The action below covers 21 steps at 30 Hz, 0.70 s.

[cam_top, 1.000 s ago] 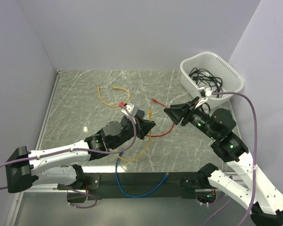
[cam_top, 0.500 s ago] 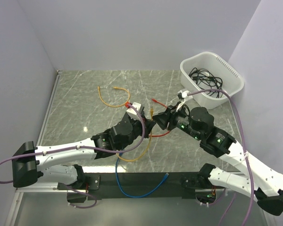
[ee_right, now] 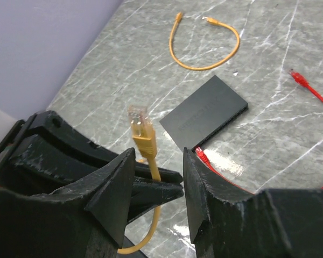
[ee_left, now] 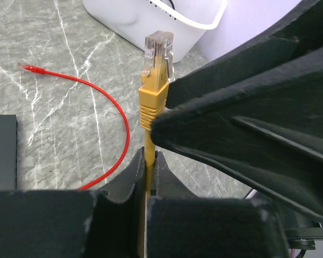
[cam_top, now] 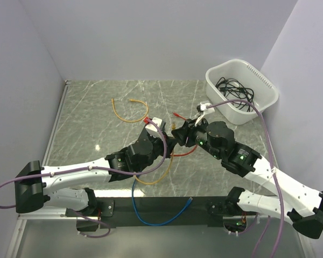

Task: Insert the plug into the switch port

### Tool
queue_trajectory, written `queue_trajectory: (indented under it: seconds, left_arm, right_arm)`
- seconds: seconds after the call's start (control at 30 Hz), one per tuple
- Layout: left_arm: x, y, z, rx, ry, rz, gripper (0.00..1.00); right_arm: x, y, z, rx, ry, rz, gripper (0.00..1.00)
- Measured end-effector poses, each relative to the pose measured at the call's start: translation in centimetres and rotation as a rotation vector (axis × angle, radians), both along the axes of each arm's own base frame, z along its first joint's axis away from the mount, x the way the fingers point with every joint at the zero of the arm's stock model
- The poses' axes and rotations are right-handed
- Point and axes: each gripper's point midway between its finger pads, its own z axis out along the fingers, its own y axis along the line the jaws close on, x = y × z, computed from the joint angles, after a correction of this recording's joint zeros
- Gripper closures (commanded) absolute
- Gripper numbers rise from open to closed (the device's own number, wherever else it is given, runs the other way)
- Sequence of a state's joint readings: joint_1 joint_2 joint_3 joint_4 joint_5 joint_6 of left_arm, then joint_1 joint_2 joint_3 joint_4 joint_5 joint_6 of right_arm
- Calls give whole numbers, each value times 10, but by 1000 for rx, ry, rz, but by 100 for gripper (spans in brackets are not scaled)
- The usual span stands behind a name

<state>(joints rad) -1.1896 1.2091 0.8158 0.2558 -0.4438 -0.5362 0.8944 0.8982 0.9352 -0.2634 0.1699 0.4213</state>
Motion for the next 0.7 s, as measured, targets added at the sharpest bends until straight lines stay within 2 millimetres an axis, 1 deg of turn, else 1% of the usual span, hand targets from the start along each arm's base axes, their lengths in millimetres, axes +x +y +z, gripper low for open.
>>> queue_trajectory:
  seconds: [0.37,0.53,0.57,0.63,0.67,0.7]
  left_arm:
    - [0,0,0,0,-1,5,100]
    - [0,0,0,0,-1,7,100]
    - [0,1,0,-1,-1,8,99]
    - [1,1,0,0,-1,13,100]
    - [1,1,0,1,-1,15,100]
    - [1,2,0,2,0,18,100]
  right_arm:
    - [5,8,-1,-2,-2,-16,69]
    - [4,9,0,0,-6,-17,81]
    - [4,10,0,-1,-6,-16,86]
    - [4,10,-1,-3,-7,-19,91]
    - [4,11,-1,-3,-7,-20,96]
    - [5,11,-1,-3,-8,-20,99]
